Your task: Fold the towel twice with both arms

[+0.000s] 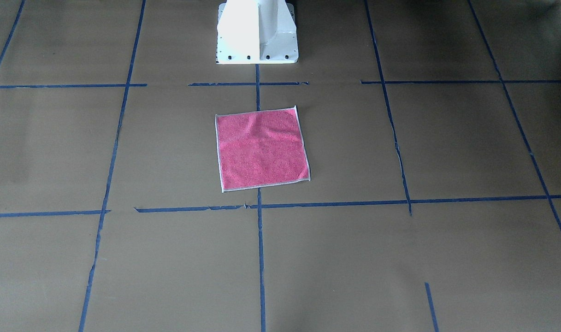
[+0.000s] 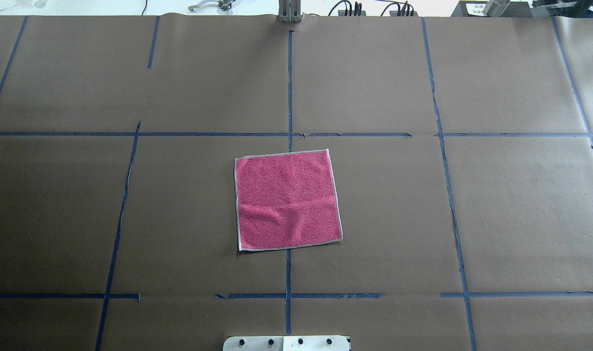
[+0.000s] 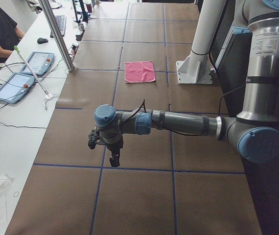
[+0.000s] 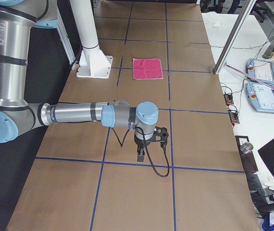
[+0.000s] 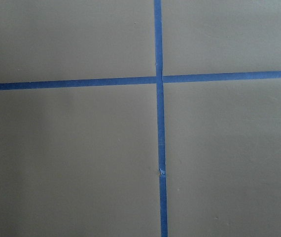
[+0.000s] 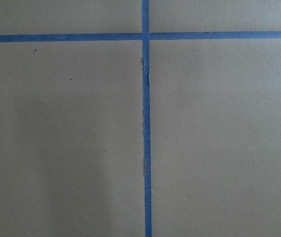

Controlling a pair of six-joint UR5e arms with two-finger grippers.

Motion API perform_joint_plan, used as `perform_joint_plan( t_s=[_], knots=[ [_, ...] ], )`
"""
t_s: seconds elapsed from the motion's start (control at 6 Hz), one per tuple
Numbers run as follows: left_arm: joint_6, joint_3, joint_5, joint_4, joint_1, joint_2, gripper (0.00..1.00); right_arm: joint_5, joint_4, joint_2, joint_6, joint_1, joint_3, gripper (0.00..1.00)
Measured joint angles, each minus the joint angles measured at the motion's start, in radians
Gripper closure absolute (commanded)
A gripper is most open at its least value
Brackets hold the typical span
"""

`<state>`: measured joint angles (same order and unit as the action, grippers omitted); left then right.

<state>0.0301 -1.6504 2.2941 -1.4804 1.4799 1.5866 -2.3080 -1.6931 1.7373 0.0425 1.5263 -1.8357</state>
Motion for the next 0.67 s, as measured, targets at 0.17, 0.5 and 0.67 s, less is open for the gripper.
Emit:
perform_joint_plan(
  t_s=[0.17, 0.5, 0.67],
  knots=[
    [0.002, 0.003, 0.0, -0.004, 0.0, 0.001, 0.0, -0.002, 0.001, -0.003, -0.001, 0.0, -0.003, 0.0],
    [-0.001, -0.006, 0.0, -0.015, -0.003, 0.002, 0.0, -0.005, 0.001, -0.005, 0.004, -0.002, -0.008, 0.0],
    [0.0, -0.02, 0.002, -0.022, -0.004, 0.002, 0.0, -0.02, 0.014, -0.005, 0.005, -0.01, -0.011, 0.0]
  ],
)
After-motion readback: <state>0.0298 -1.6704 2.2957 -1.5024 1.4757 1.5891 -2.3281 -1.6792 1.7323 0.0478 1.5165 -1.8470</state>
